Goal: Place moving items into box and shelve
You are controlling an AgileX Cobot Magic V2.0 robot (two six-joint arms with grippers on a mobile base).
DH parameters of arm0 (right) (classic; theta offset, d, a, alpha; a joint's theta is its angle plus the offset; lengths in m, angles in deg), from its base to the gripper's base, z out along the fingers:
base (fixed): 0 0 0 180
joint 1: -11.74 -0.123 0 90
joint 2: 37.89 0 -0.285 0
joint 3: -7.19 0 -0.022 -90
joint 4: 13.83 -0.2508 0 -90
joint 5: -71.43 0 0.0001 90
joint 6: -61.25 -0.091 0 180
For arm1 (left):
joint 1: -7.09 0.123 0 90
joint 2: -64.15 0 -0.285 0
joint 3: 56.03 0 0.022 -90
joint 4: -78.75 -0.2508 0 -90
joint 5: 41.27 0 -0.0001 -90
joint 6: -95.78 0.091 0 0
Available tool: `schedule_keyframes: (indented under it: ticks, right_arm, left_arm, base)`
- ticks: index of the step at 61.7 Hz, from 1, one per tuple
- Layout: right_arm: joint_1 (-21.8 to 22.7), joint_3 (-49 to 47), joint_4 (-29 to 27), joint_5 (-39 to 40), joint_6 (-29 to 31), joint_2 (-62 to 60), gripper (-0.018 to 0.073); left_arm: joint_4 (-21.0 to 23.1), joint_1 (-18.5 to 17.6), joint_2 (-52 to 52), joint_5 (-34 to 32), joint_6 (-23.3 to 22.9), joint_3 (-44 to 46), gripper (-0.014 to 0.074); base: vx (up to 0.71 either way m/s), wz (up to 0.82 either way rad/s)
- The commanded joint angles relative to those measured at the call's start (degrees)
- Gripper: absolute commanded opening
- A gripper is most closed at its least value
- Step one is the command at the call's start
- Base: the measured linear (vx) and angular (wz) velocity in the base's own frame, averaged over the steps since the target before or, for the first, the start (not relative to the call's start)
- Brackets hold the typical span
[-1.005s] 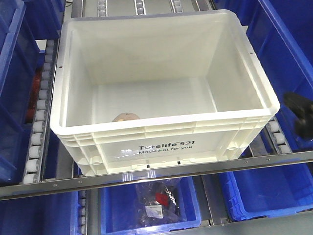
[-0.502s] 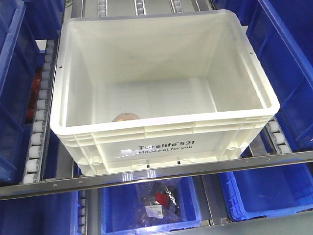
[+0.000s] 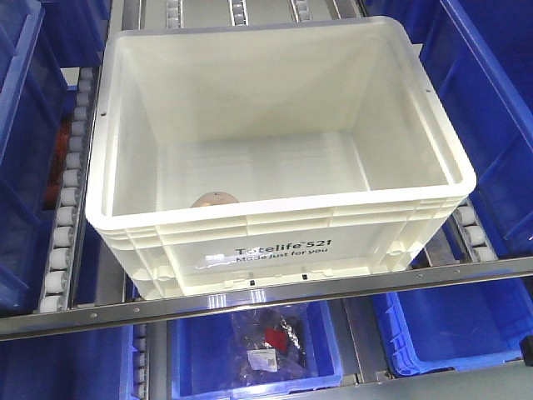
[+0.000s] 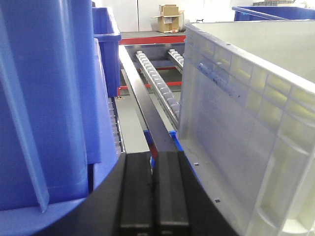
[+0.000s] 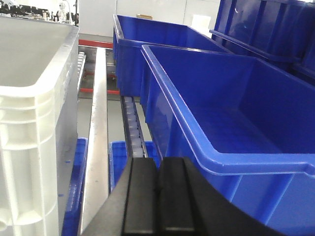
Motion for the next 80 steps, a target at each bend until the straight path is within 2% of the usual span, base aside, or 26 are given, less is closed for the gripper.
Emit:
schedule_keyframes:
  ticks: [1, 16, 80]
  right_arm:
    - [0.12, 0.21, 0.36, 5.02, -2.2, -0.86, -0.0004]
    - [-5.87, 0.21, 2.1, 3.88, -2.57, -0.86, -0.0003]
    - [-5.84, 0.21, 2.18, 3.4, -2.62, -0.86, -0.0003]
  left_arm:
    - [0.63, -0.12, 0.85, -4.79, 0.01, -0.91, -0.0006]
    - [0.63, -0.12, 0.85, -4.79, 0.01, -0.91, -0.0006]
    - [0.63, -0.12, 0.85, -4.79, 0.01, -0.91, -0.0006]
  base:
    - [0.0, 0.0]
    - [0.0, 0.0]
    - [0.0, 0.0]
